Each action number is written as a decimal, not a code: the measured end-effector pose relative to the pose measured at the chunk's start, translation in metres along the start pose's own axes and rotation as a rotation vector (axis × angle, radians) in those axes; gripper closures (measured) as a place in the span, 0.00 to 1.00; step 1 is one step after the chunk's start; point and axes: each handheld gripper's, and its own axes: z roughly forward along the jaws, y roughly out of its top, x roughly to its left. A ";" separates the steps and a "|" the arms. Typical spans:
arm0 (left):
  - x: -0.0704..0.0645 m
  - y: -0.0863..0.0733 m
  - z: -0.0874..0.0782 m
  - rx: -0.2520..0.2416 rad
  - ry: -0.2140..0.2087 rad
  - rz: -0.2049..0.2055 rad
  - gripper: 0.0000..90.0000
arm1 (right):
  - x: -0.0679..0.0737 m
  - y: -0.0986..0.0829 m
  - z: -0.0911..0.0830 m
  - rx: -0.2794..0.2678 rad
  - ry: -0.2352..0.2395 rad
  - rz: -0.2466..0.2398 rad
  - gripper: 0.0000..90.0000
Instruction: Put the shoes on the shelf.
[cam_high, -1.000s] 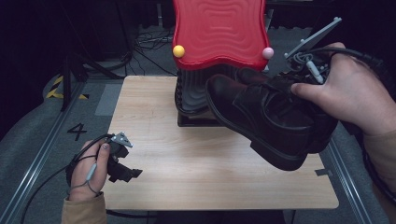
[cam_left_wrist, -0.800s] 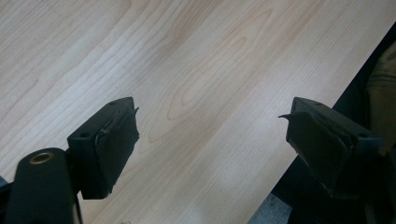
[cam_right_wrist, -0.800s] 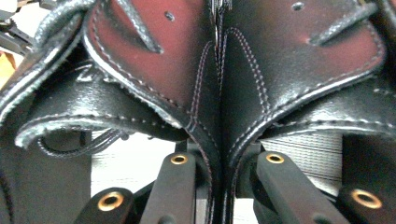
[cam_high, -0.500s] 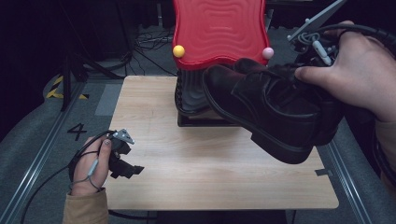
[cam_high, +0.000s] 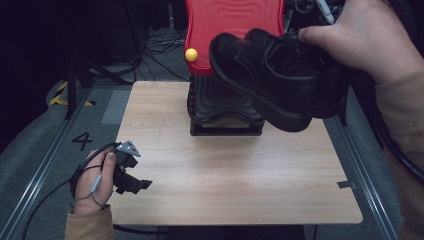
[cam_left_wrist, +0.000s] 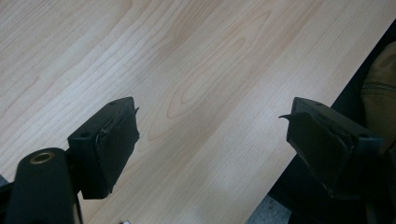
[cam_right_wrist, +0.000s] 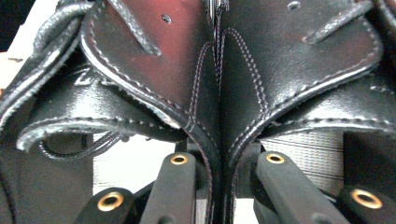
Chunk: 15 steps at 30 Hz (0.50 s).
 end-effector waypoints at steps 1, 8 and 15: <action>0.001 -0.002 0.000 0.001 0.003 -0.001 0.19 | 0.000 0.005 0.000 -0.005 -0.001 0.002 0.91; 0.003 -0.007 -0.004 -0.008 0.010 -0.018 0.19 | -0.001 0.042 0.000 -0.040 -0.029 0.051 0.91; 0.004 -0.007 -0.007 -0.028 0.005 -0.009 0.19 | -0.003 0.074 0.001 -0.073 -0.046 0.099 0.91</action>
